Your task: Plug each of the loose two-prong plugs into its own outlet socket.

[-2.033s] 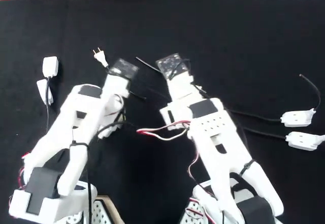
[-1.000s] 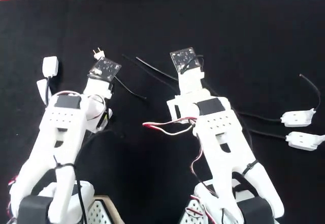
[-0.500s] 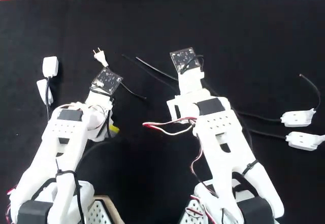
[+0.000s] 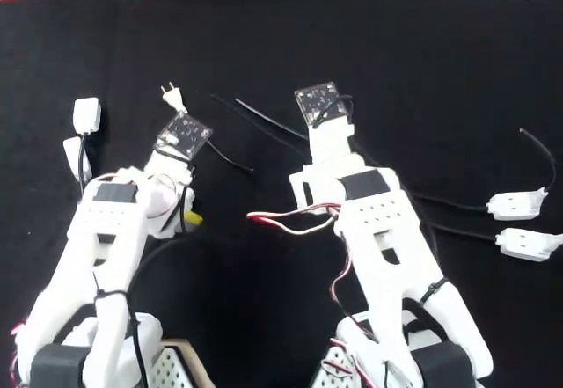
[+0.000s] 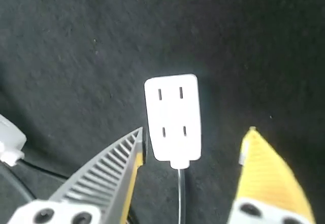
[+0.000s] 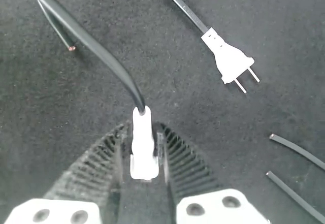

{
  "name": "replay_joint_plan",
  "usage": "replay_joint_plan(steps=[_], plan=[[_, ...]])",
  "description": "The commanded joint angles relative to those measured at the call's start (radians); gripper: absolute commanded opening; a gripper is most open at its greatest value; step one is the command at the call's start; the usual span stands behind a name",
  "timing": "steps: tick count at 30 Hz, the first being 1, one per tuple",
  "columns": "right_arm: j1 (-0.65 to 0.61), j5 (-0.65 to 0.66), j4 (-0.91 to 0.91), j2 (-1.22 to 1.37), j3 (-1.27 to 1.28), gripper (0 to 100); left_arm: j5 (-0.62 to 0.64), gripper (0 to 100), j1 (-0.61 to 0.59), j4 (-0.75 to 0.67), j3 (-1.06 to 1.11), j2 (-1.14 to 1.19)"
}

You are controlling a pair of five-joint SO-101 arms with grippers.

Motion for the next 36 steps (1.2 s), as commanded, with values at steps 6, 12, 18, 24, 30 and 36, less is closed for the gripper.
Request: replay_joint_plan(steps=[6, 12, 18, 24, 30, 36], plan=[[0.008, -0.002, -0.015, -0.033, -0.010, 1.2, 0.003, 32, -0.070, -0.044, -0.211, 0.367], [0.008, -0.002, -0.015, -0.033, -0.010, 1.2, -0.101, 18, -0.059, -0.037, -0.225, 0.393], [0.008, -0.002, -0.015, -0.033, -0.010, 1.2, -0.285, 2, 0.018, -0.038, -0.143, 0.296], [0.074, -0.002, -0.015, -0.036, -0.025, 1.2, -0.516, 3, 0.036, -0.046, -0.127, 0.230], [0.094, -0.009, -0.015, -0.036, -0.035, 1.2, -0.574, 3, 0.147, -0.043, -0.119, 0.198], [0.092, -0.009, -0.015, -0.036, -0.035, 1.2, -0.494, 6, 0.219, -0.046, -0.125, 0.196]])
